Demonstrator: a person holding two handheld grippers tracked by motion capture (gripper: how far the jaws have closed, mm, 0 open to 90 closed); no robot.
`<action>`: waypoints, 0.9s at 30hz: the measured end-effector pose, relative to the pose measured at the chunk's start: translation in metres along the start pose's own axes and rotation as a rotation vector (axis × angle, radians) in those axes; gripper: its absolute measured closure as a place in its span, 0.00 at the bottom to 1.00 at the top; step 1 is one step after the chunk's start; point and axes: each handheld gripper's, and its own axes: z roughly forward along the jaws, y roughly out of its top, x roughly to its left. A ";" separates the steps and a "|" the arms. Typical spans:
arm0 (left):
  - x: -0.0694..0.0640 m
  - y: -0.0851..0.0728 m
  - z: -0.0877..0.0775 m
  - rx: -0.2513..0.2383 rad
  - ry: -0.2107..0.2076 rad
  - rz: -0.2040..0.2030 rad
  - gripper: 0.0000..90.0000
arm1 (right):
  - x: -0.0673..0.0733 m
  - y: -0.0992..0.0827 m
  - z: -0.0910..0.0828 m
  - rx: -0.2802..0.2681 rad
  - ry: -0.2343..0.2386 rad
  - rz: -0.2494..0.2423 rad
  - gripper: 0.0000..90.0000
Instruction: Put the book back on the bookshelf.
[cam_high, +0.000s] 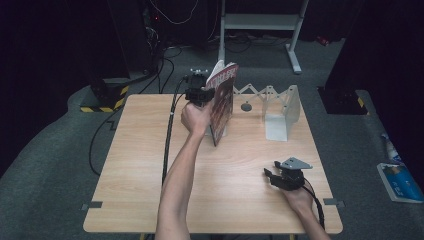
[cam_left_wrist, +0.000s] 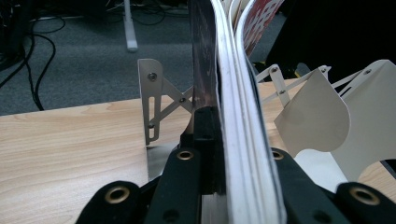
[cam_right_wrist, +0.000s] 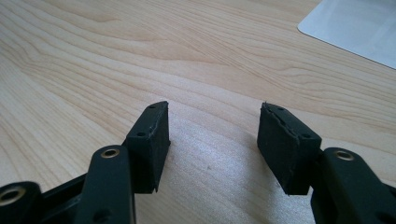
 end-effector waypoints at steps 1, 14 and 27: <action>0.000 0.000 0.001 0.000 -0.001 -0.001 0.93 | 0.000 0.000 0.000 0.000 0.000 0.001 0.49; 0.007 -0.002 0.000 0.047 0.009 0.025 0.90 | 0.000 0.000 0.000 0.000 0.002 0.000 0.49; 0.014 -0.003 0.000 0.085 0.044 0.051 0.86 | 0.000 0.000 0.000 0.000 0.002 0.000 0.48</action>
